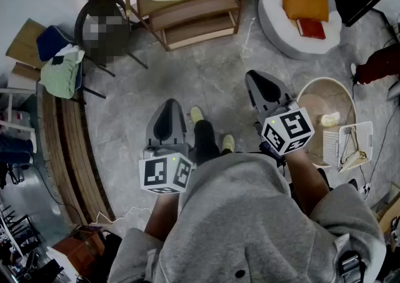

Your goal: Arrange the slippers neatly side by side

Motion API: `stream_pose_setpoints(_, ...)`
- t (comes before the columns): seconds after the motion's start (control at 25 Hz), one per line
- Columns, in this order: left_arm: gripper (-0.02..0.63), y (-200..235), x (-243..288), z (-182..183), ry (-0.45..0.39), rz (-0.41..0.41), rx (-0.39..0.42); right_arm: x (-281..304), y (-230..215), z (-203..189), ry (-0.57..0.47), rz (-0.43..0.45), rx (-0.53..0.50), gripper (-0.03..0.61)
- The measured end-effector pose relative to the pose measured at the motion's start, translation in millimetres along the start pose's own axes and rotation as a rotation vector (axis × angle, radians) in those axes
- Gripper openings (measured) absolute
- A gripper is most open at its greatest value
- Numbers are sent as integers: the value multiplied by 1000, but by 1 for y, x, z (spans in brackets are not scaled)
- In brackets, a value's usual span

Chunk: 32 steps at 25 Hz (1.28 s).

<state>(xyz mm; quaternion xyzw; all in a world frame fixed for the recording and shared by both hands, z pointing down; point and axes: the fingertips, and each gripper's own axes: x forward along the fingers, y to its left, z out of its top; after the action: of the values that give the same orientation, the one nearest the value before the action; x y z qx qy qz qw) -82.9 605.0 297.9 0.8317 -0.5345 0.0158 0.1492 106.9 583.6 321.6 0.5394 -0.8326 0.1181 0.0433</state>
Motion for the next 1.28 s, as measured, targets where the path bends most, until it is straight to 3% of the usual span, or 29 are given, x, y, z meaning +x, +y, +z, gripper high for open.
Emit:
stream_pose_setpoints(0.68, 20, 1, 18, 6, -14, 1, -1, 22, -16, 5, -30, 18, 46, 32)
stream_pose_setpoints(1.28, 20, 53, 131, 16, 46, -31, -28, 127, -57, 3, 36, 16, 51, 32)
